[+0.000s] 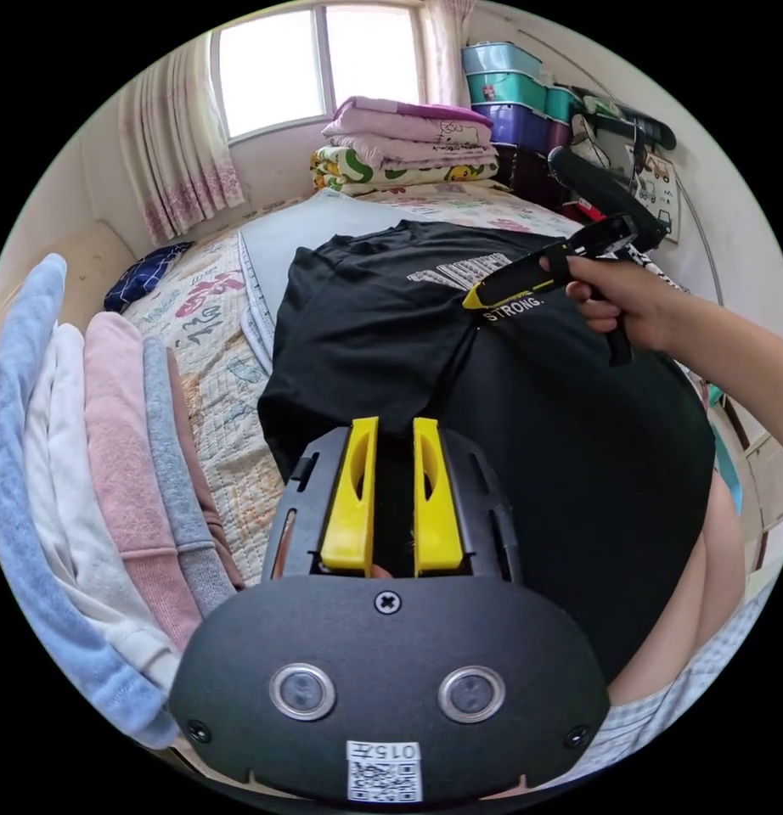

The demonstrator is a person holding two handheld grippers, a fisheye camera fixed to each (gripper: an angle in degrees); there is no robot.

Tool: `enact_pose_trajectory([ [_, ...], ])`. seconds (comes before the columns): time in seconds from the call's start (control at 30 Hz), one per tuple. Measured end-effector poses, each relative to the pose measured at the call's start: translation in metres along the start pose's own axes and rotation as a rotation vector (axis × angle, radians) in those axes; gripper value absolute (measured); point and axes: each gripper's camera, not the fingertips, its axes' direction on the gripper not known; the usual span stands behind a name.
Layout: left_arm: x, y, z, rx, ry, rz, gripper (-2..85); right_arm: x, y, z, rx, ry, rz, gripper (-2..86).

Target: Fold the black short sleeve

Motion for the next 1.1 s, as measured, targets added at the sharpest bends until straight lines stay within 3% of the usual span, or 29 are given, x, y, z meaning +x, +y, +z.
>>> enact_pose_trajectory([
  [0.07,-0.009,0.005,-0.017,0.061,0.009,-0.050,3.3,-0.013,-0.016,-0.010,0.011,-0.028,-0.004,3.1],
  [0.17,-0.040,0.016,-0.071,0.289,-0.106,-0.256,2.3,-0.081,-0.070,-0.059,0.187,-0.098,-0.103,2.7],
  [0.3,-0.077,0.045,-0.130,0.521,-0.380,-0.596,5.2,-0.236,-0.108,-0.123,0.394,-0.101,-0.509,7.2],
  [0.37,-0.082,0.056,-0.138,0.533,-0.320,-0.597,7.3,-0.260,-0.105,-0.128,0.346,-0.121,-0.582,12.8],
  [0.53,-0.055,0.102,-0.141,0.521,-0.175,-0.492,7.1,-0.186,-0.030,-0.135,0.267,-0.507,-0.595,13.4],
  [0.63,-0.028,0.138,-0.128,0.417,-0.116,-0.387,6.7,-0.108,0.061,-0.145,0.296,-0.499,-0.505,11.1],
  [0.7,-0.015,0.169,-0.121,0.303,-0.123,-0.349,6.9,-0.051,0.142,-0.163,0.339,-0.372,-0.373,10.6],
  [0.9,-0.035,0.244,-0.117,0.077,-0.046,-0.453,9.1,0.046,0.299,-0.238,0.407,-0.073,0.094,10.9],
  [1.1,-0.058,0.284,-0.119,0.082,0.157,-0.593,11.3,0.101,0.362,-0.273,0.424,0.087,0.478,15.0],
])
